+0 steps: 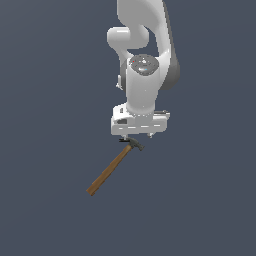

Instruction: Pick up the object and move it to a goal position.

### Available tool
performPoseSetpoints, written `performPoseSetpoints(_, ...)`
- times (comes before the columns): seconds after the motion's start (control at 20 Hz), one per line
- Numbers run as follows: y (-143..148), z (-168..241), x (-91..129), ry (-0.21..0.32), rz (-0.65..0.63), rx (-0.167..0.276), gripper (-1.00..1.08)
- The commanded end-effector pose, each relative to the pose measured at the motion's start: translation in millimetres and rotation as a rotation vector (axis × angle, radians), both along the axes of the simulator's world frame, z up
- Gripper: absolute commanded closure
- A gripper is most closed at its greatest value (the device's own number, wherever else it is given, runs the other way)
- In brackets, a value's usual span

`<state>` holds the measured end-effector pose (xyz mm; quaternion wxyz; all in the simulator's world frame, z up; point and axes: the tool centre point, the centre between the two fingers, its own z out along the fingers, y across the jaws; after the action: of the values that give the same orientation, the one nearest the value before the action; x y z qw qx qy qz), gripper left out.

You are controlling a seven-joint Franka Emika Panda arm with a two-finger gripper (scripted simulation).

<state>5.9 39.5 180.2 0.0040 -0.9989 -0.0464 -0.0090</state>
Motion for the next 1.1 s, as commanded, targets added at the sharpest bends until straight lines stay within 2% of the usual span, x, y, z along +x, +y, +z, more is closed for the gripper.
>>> performPoseSetpoints(0.0, 0, 0, 0, 0.000, 0.000, 0.000, -0.92)
performPoseSetpoints(0.4, -11, 4, -6, 0.016, 0.026, -0.027, -0.92)
performPoseSetpoints(0.6, -11, 4, -6, 0.016, 0.025, -0.027, -0.92)
performPoseSetpoints(1.05, -22, -9, 0, 0.018, -0.084, -0.017, -0.92)
